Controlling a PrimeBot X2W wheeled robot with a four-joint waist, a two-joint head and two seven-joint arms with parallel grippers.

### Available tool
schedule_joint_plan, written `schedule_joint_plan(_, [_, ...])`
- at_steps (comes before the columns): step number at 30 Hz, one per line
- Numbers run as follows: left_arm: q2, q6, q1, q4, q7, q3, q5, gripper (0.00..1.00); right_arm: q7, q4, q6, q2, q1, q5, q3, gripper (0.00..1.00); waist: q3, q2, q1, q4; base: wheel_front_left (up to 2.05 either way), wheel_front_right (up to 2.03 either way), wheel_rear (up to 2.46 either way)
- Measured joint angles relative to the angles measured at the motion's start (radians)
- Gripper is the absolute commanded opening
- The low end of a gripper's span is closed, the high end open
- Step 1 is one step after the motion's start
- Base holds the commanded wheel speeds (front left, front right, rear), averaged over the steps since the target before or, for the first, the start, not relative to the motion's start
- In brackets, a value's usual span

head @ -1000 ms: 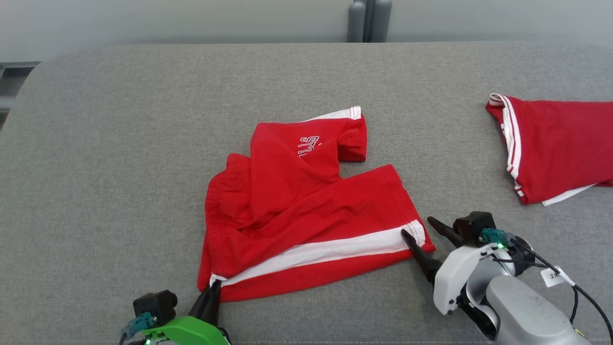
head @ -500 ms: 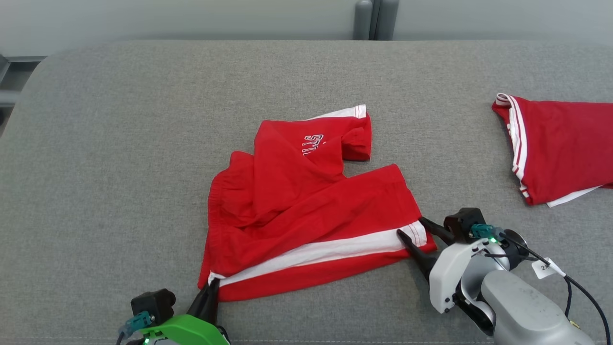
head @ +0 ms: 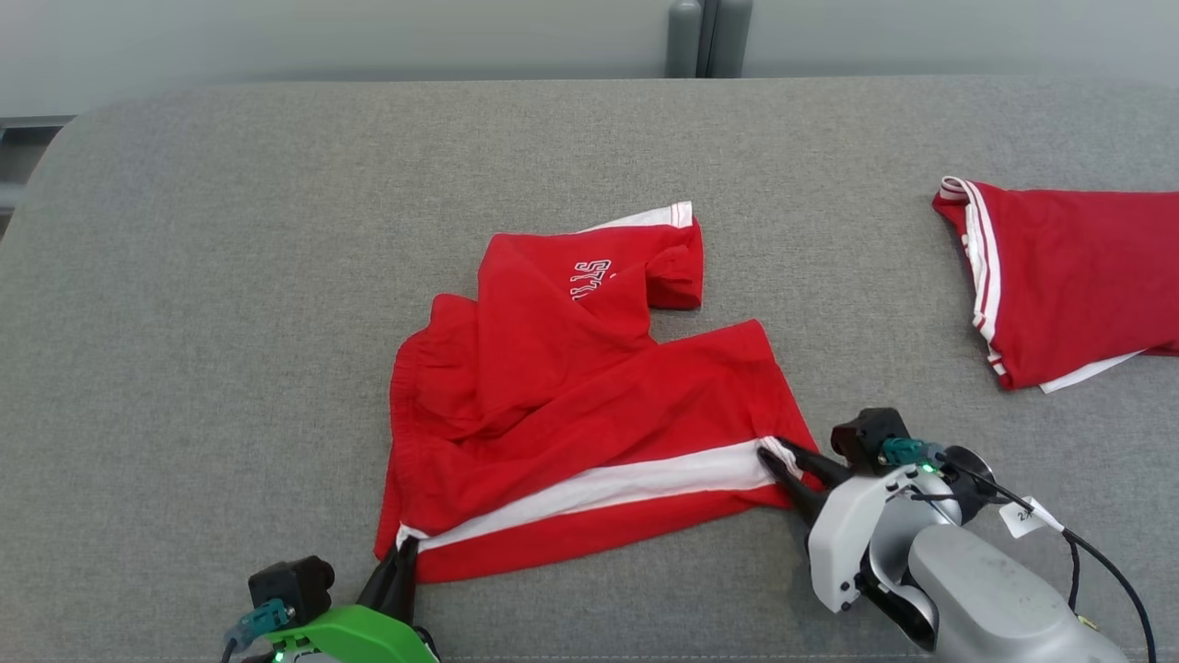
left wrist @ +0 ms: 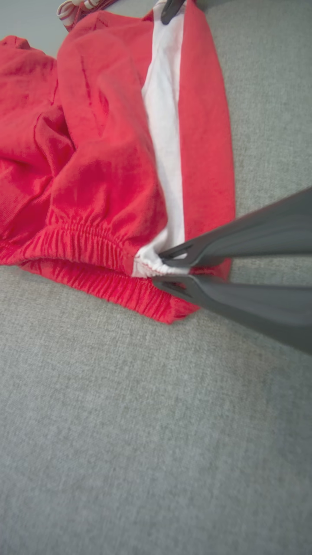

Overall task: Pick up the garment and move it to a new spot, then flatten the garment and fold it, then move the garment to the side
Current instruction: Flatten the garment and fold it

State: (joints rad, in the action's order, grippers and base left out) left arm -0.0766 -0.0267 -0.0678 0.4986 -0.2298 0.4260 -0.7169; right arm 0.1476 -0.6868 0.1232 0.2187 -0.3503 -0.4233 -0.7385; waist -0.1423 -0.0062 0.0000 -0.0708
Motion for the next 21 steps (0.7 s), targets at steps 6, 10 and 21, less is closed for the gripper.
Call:
schedule_joint_plan(6, [0.000, 0.000, -0.004, -0.005, -0.001, -0.011, -0.001, 0.00, 0.056, 0.015, 0.000, 0.003, -0.040, 0.000, 0.029, 0.00, 0.006, 0.0000, 0.0000, 0.000, 0.00, 0.00, 0.00])
schedule_joint_plan(10, [0.000, 0.001, -0.038, -0.039, -0.010, -0.045, -0.008, 0.00, 0.079, 0.036, 0.000, 0.003, -0.058, -0.011, 0.057, 0.00, 0.014, 0.0000, 0.0000, 0.002, 0.00, 0.00, 0.00])
schedule_joint_plan(21, [0.009, 0.061, -0.100, -0.209, -0.019, -0.121, -0.064, 0.00, 0.103, 0.161, 0.000, 0.002, -0.057, -0.070, 0.152, 0.00, 0.055, 0.0000, 0.0000, 0.031, 0.00, 0.00, 0.00])
